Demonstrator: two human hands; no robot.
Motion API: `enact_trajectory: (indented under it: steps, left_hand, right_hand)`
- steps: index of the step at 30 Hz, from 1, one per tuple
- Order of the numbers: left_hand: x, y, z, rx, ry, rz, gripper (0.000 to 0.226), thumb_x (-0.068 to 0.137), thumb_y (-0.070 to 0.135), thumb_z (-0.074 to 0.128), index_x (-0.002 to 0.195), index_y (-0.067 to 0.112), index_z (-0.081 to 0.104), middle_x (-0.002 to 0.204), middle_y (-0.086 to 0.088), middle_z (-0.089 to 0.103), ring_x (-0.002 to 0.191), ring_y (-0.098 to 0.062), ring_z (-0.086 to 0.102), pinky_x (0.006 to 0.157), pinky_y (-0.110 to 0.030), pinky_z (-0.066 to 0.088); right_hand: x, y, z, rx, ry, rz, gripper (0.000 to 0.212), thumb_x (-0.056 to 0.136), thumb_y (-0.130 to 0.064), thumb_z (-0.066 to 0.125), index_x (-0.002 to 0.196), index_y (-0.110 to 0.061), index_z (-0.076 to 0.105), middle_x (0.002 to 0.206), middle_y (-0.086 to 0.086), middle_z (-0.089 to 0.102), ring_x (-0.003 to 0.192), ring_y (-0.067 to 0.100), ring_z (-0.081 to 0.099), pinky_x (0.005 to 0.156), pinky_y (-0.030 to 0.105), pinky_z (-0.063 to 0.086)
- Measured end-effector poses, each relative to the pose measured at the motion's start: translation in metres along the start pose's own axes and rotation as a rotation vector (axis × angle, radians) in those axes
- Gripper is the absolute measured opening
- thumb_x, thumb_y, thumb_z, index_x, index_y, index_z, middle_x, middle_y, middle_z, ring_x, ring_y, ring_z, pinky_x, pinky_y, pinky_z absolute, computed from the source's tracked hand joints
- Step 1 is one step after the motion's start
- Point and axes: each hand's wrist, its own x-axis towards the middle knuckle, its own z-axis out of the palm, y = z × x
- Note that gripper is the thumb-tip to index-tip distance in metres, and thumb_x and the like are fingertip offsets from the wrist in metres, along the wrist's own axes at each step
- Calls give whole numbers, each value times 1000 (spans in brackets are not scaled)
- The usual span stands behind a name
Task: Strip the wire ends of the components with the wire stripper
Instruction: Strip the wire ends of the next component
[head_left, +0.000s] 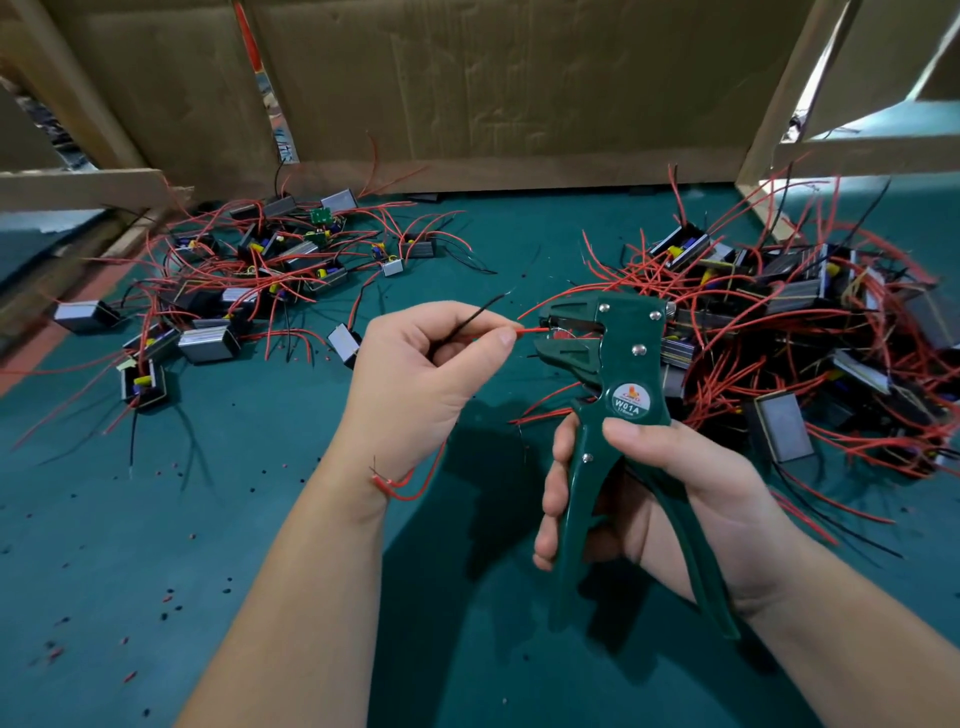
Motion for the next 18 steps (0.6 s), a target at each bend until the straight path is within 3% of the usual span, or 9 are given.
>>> enact_trajectory:
  steps: [7,10,18]
  left_hand:
    - [0,0,0,27,-16,1,20,84,-1,67,75,16,70,52,12,56,48,2,37,48,-8,29]
    - [1,-1,0,46,-20,5,22,84,0,68,73,20,71,62,-4,56,58,-15,36,50,-16,27]
    - [0,-2,-2,57,-31,11,22,84,2,69,73,21,71,63,-8,52,58,-16,32,48,-19,24]
  right_hand:
    - [0,1,2,-64,55,-9,47,63,-44,83,84,-6,65,72,23,60,61,38,63,61,48,53]
    - [0,1,2,-72,69,-8,43,66,-44,79,83,-7,65,71,22,59,59,38,63,60,47,53]
    - [-1,0,2,-69,75,20,48,63,-51,82,79,-9,66,67,21,59,55,36,62,57,46,54]
